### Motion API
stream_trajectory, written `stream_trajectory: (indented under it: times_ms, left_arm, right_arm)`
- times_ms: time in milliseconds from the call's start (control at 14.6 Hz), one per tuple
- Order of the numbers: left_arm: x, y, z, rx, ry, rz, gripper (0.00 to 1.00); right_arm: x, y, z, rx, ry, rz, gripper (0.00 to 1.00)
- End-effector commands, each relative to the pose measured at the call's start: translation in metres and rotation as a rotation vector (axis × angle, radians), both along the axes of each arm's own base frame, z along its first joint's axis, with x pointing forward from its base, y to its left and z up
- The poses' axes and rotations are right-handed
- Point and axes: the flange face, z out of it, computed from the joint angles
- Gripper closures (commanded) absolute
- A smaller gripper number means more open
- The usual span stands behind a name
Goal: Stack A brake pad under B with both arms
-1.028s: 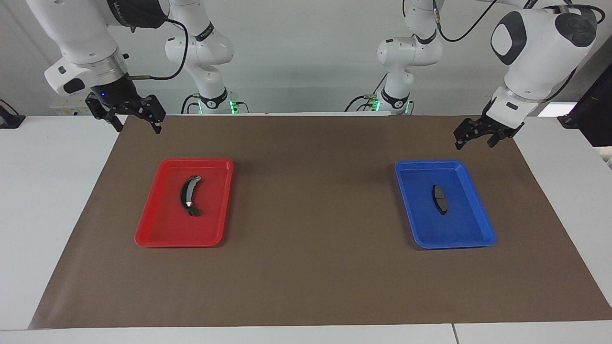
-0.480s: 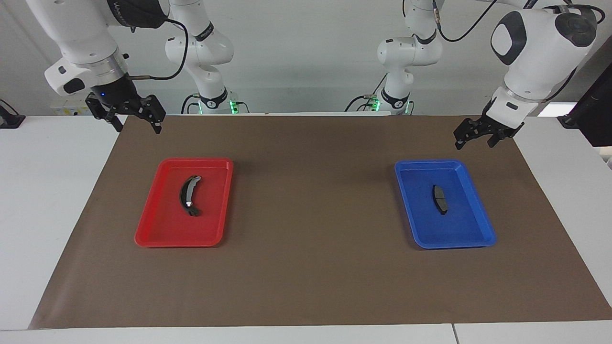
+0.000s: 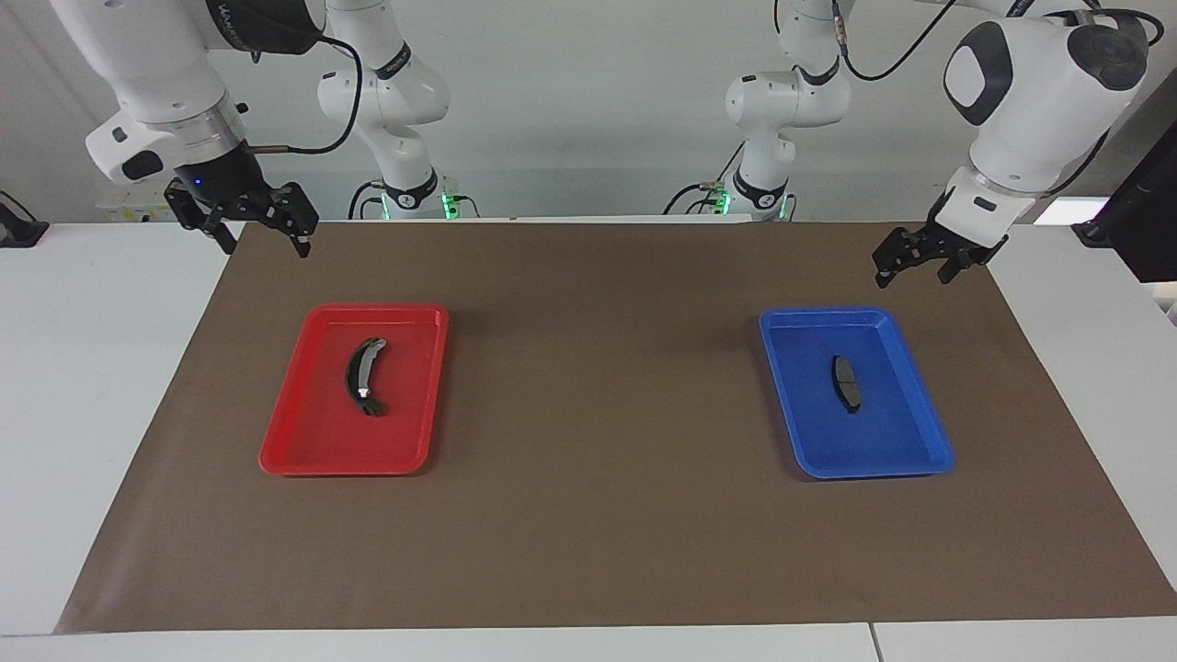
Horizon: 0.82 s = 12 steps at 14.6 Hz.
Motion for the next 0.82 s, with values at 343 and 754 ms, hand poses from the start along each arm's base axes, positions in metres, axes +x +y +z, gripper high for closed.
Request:
stream_trajectory:
  times_ms: [343, 754]
  left_arm:
    - [0.007, -0.005, -0.013, -0.017, -0.079, -0.011, 0.02]
    - [0.023, -0.006, -0.092, -0.016, -0.1, -0.04, 0.02]
  right_arm:
    - [-0.005, -0.002, 0.002, 0.006, -0.001, 0.019, 0.0]
    - [-0.005, -0.002, 0.002, 0.005, -0.001, 0.019, 0.0]
